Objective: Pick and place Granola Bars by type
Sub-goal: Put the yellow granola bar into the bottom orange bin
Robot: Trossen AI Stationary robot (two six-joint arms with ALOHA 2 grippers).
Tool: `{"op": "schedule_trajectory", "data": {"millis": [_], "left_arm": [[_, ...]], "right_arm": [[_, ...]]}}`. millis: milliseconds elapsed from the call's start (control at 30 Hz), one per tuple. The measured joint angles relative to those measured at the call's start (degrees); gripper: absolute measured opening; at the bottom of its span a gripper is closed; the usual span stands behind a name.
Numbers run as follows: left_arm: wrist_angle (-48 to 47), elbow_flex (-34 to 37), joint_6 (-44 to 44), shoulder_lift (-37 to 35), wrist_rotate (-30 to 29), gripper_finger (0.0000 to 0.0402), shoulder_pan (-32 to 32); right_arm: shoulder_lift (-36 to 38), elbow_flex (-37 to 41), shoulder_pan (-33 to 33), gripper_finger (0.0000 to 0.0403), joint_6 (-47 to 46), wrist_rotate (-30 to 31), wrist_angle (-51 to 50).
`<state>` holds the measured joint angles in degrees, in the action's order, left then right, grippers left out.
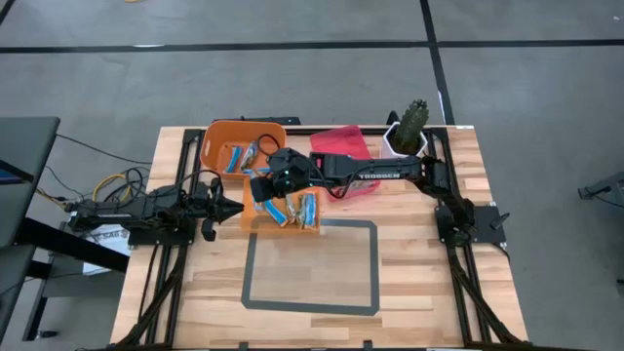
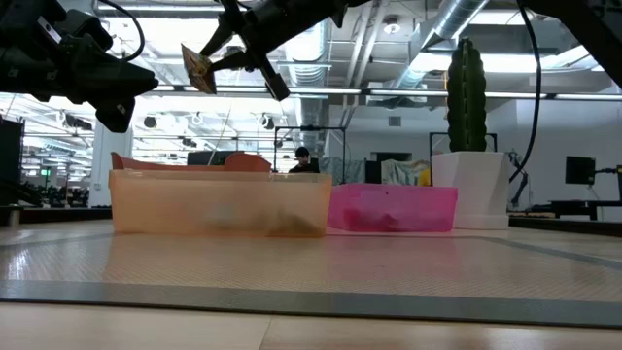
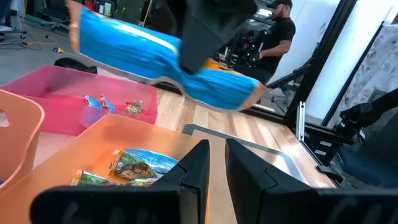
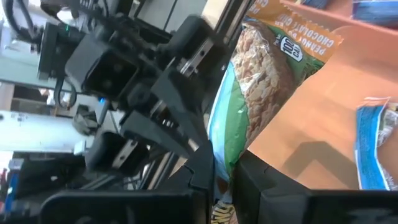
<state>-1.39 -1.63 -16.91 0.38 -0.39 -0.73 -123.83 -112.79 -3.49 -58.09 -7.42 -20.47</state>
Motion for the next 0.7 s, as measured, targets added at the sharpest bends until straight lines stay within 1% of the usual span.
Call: {"op": "schedule_trajectory", "data": {"millis": [400,700], "left_arm": [[0.0,0.0,0.0,0.0,0.0,0.0044,0.0],[0.0,0.0,0.0,0.0,0.0,0.0044,0.0]], "right_arm": [[0.0,0.0,-1.2,0.0027,-0.3,-0.2,-0.4],[-0.1,0.1,-2.0,0.0028,0.0,0.2,-5.1]]}}
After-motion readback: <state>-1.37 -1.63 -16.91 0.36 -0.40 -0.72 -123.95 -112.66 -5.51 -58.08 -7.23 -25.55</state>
